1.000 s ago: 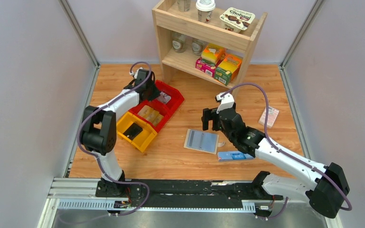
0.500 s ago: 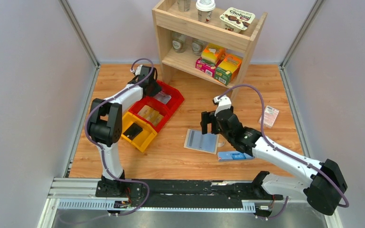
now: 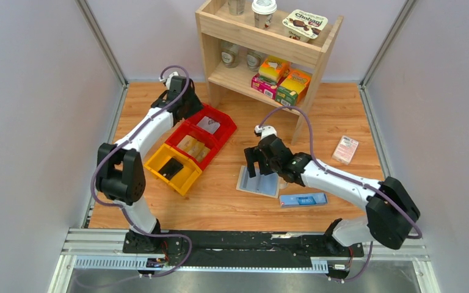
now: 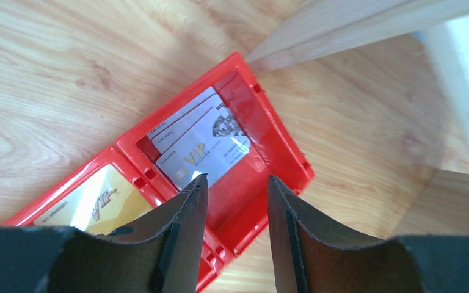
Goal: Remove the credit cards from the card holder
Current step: Remove the credit card from the card holder.
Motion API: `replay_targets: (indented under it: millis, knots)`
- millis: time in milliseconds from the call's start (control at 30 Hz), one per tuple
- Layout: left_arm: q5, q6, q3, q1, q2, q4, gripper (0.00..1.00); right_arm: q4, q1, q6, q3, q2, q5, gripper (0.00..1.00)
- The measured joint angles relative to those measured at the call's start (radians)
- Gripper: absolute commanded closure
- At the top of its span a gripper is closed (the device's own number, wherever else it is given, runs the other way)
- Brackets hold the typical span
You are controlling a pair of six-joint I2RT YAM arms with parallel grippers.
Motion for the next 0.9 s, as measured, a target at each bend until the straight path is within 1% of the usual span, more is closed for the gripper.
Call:
replay_targets:
  millis: [100, 233, 367, 467, 567, 667, 800, 900]
  knots:
    - [0.011, 0.040, -0.002, -0.003, -0.084, -0.022, 0.51, -0.023, 0.000, 0.009, 0.040, 0.082, -0.048, 0.09]
    - [0.030, 0.117, -0.006, -0.029, -0.176, -0.079, 0.51, -0.052, 0.003, 0.024, 0.061, 0.150, -0.097, 0.09]
    - [0.031, 0.216, -0.031, -0.116, -0.264, -0.159, 0.51, -0.096, 0.017, 0.035, 0.116, 0.231, -0.119, 0.09]
    - [0.033, 0.263, -0.094, -0.193, -0.337, -0.204, 0.51, -0.114, 0.029, 0.042, 0.152, 0.281, -0.126, 0.09]
    - [0.034, 0.287, -0.176, -0.249, -0.409, -0.245, 0.51, -0.140, 0.042, 0.051, 0.185, 0.329, -0.126, 0.10]
    - [0.038, 0.294, -0.251, -0.270, -0.464, -0.276, 0.50, -0.164, 0.048, 0.062, 0.201, 0.365, -0.124, 0.12]
    - [0.055, 0.293, -0.307, -0.281, -0.483, -0.286, 0.50, -0.188, 0.051, 0.065, 0.209, 0.398, -0.115, 0.12]
    - [0.068, 0.290, -0.321, -0.291, -0.480, -0.293, 0.51, -0.204, 0.051, 0.065, 0.224, 0.413, -0.109, 0.14]
